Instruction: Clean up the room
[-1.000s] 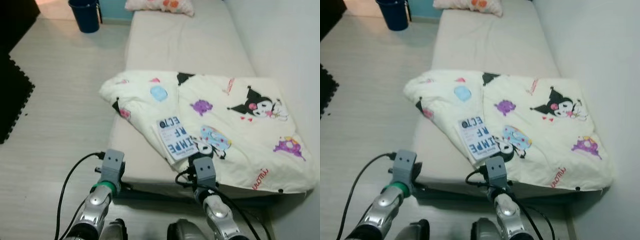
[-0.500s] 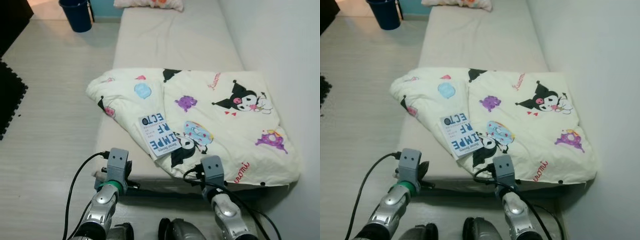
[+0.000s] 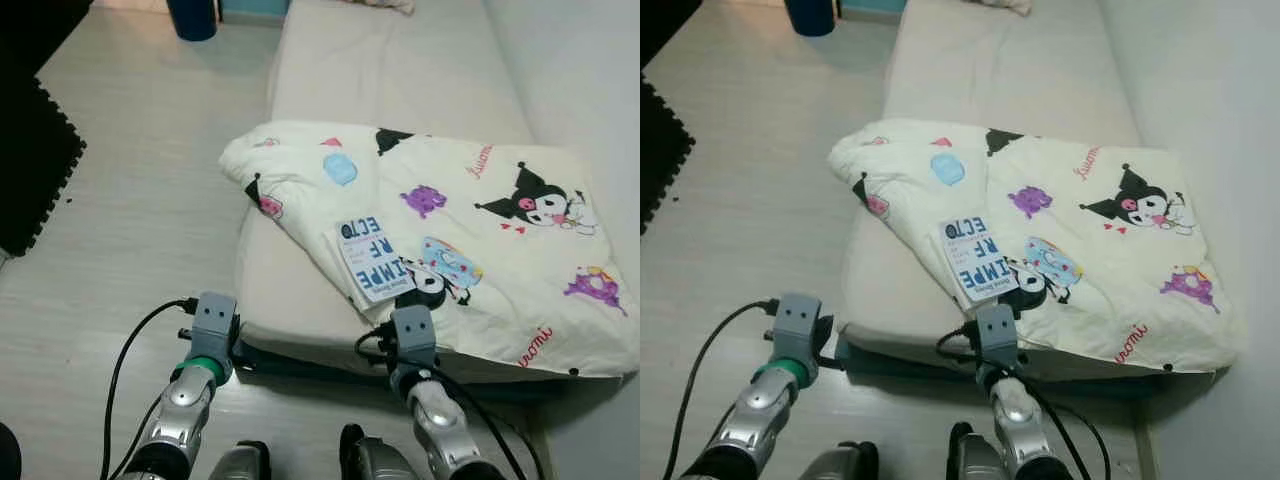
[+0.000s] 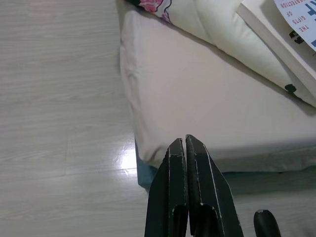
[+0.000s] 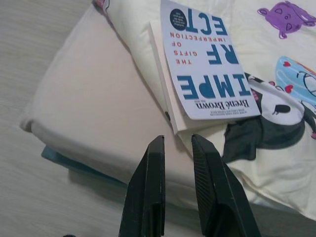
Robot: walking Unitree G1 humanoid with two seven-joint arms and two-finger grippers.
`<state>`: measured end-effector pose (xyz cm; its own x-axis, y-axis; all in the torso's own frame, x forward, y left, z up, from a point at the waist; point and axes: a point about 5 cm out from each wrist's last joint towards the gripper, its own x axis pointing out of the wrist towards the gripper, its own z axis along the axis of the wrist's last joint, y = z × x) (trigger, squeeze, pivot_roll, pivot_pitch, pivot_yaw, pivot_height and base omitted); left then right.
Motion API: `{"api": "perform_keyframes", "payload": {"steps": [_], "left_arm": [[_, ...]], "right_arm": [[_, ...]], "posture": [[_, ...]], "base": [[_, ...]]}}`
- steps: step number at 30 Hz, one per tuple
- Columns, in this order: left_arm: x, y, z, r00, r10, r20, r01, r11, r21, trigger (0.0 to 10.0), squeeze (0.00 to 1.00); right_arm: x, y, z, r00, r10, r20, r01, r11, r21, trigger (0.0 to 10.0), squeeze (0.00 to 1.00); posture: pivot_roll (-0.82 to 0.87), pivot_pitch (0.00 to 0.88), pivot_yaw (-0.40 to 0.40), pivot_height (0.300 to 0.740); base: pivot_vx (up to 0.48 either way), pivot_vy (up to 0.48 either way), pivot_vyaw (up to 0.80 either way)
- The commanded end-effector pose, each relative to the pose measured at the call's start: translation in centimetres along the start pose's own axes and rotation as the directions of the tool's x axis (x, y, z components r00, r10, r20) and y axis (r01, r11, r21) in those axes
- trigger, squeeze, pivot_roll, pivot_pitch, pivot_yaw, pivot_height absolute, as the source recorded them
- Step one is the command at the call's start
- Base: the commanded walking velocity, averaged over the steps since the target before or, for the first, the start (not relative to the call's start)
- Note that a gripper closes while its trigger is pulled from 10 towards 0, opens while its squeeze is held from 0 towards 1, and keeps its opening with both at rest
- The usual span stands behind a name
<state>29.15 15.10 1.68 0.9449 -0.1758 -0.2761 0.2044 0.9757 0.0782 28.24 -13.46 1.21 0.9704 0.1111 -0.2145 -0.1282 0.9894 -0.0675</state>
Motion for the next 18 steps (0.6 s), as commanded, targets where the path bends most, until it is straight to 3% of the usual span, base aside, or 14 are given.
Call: {"api": "perform_keyframes", "payload": {"steps": [1, 18], "left_arm": [[-0.11, -0.49, -0.5, 1.0, -0.006, -0.024, 0.006, 1.0, -0.007, 10.0, 0.0], [-0.03, -0.59, -0.25, 1.0, 0.005, -0.012, -0.005, 1.0, -0.005, 10.0, 0.0]], "right_arm": [[-0.64, -0.58, -1.23, 0.998, -0.024, -0.054, 0.026, 0.999, 0.023, 10.0, 0.0], [-0.18, -0.34, -0.49, 1.0, -0.015, -0.027, 0.016, 0.999, 0.037, 10.0, 0.0]], "posture": [[-0.01, 0.153, 0.011, 0.74], [-0.01, 0.157, 0.008, 0.74]], "base": [[0.0, 0.0, 0.0], [0.0, 0.0, 0.0]]}}
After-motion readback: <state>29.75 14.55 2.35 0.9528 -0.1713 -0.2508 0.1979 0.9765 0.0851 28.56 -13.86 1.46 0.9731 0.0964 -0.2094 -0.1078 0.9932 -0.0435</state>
